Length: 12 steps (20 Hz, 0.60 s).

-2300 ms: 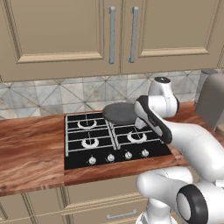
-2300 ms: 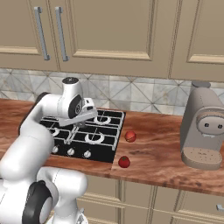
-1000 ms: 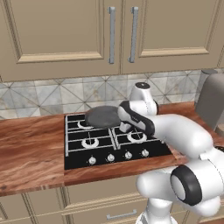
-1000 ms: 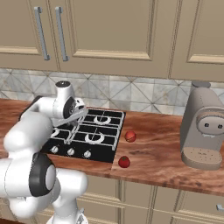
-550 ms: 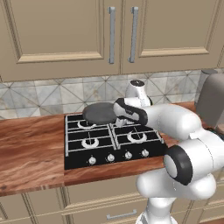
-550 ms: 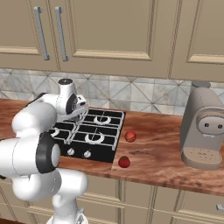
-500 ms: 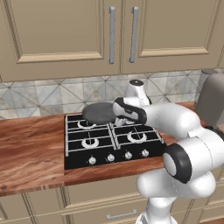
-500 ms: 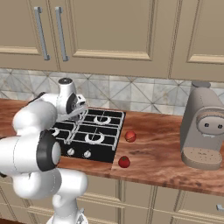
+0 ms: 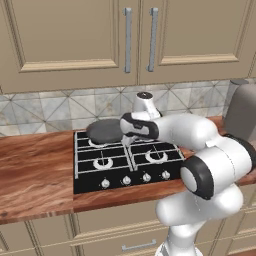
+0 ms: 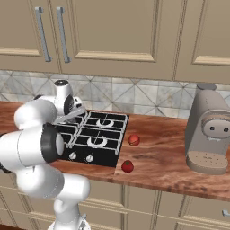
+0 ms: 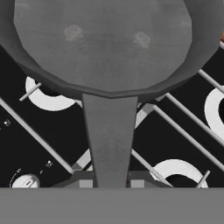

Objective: Place the pan on the rear left burner on the stove. Then place the tomato and the onion in the pan and turn on the rear left burner.

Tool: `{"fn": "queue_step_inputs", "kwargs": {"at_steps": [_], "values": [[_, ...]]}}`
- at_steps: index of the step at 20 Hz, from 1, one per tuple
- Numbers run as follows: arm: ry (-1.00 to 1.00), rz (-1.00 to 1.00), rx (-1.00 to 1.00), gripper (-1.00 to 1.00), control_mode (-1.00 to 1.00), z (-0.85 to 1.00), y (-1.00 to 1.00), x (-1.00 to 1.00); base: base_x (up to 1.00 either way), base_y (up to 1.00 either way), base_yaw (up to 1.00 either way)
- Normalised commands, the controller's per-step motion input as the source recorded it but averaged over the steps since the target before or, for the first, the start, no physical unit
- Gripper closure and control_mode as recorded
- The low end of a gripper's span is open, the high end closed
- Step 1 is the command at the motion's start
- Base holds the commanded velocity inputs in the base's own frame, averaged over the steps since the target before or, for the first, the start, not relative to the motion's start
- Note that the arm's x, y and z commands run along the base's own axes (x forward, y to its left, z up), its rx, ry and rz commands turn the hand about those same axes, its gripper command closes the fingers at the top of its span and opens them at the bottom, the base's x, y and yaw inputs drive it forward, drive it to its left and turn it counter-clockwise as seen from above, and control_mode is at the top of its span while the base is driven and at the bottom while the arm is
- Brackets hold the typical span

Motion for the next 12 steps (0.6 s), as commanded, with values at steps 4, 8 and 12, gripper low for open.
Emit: {"fn": "queue_step_inputs", "kwargs": {"at_steps": [4, 8, 12], "values": [[0.0, 0.0, 0.0, 1.0, -1.0, -0.15, 0.26, 0.23, 0.0, 0.0, 0.0], [0.0, 0.0, 0.0, 1.0, -1.0, -0.17, 0.23, 0.33, 0.0, 0.0, 0.0], [0.0, 0.0, 0.0, 1.0, -1.0, -0.13, 0.18, 0.39, 0.0, 0.0, 0.0]]}}
